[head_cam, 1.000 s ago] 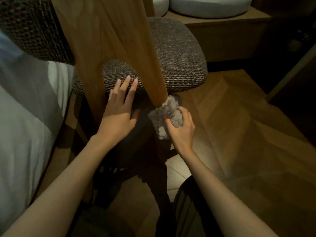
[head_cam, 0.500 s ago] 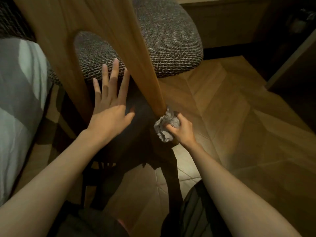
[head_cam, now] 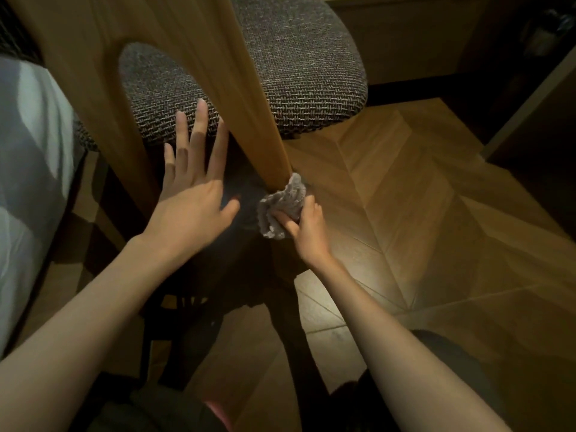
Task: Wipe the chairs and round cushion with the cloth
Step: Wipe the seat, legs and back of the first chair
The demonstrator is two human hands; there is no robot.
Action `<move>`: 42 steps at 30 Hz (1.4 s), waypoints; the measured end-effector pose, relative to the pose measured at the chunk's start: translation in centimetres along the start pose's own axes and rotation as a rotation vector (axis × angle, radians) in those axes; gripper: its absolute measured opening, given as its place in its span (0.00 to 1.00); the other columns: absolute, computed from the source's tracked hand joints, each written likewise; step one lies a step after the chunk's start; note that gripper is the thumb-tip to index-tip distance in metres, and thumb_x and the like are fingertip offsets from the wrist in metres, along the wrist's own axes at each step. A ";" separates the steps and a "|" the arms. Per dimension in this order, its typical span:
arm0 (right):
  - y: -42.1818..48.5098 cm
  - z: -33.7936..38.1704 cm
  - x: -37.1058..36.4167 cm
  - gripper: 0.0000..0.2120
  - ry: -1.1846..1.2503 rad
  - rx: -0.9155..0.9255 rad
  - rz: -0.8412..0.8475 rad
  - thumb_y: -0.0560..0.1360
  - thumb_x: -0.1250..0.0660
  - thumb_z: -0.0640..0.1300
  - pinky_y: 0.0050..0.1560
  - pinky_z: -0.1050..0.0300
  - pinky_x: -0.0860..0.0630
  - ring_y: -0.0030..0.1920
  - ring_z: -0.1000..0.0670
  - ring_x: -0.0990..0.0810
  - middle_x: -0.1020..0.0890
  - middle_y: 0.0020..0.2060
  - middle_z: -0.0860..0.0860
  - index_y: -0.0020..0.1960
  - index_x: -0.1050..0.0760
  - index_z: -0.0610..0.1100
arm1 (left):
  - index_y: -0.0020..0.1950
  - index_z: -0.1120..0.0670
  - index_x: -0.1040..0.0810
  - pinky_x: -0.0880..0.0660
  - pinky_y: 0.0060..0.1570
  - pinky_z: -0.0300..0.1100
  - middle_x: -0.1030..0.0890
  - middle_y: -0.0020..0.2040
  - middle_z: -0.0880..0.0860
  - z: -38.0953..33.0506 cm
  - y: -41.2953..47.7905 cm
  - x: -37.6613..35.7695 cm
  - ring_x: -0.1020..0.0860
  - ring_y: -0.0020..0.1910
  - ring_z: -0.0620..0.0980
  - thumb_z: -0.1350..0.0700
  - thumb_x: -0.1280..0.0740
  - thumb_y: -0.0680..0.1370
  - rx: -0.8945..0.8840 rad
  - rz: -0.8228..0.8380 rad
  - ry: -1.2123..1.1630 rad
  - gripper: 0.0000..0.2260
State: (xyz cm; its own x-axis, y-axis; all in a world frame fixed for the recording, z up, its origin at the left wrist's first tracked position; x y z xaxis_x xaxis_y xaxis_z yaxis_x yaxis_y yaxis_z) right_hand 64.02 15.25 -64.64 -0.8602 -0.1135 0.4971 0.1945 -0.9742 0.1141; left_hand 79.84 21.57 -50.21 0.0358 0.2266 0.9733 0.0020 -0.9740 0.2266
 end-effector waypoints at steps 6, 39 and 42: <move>-0.8 -4.5 -1.3 0.26 -0.019 -0.159 0.034 0.76 0.31 0.44 0.68 0.51 0.33 0.66 0.45 0.31 0.29 0.64 0.43 0.69 0.36 0.39 | 0.78 0.52 0.64 0.52 0.74 0.60 0.66 0.77 0.55 -0.2 -0.3 -0.1 0.65 0.76 0.59 0.50 0.32 0.72 -0.010 -0.017 -0.030 0.47; -1.5 19.1 8.9 0.12 0.077 0.523 -0.352 0.73 0.27 0.43 0.48 0.65 0.27 0.49 0.57 0.24 0.22 0.47 0.52 0.53 0.22 0.41 | 0.68 0.51 0.28 0.31 0.43 0.37 0.24 0.59 0.50 2.4 -3.3 6.9 0.24 0.56 0.50 0.54 0.36 0.79 0.086 -0.239 -0.147 0.17; -0.6 23.3 9.3 0.13 0.164 0.615 -0.387 0.74 0.28 0.45 0.51 0.60 0.23 0.52 0.56 0.22 0.21 0.50 0.51 0.56 0.22 0.39 | 0.65 0.52 0.25 0.31 0.49 0.30 0.23 0.56 0.46 3.3 -3.4 8.7 0.25 0.54 0.41 0.53 0.34 0.78 0.135 -0.356 -0.403 0.15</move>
State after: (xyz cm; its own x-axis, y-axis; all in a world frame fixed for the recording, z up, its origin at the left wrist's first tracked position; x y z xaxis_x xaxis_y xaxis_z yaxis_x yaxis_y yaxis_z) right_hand 66.84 19.33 -40.05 -0.9708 0.1412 0.1941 0.0504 -0.6706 0.7401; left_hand 83.48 26.82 -42.62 0.3888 0.5475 0.7410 0.2106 -0.8358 0.5071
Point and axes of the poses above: each hand's wrist, its own y-axis towards the middle knuckle, its own x-axis out of the back of the hand, z = x × y, the point moved 2 cm from there along y, towards the middle knuckle
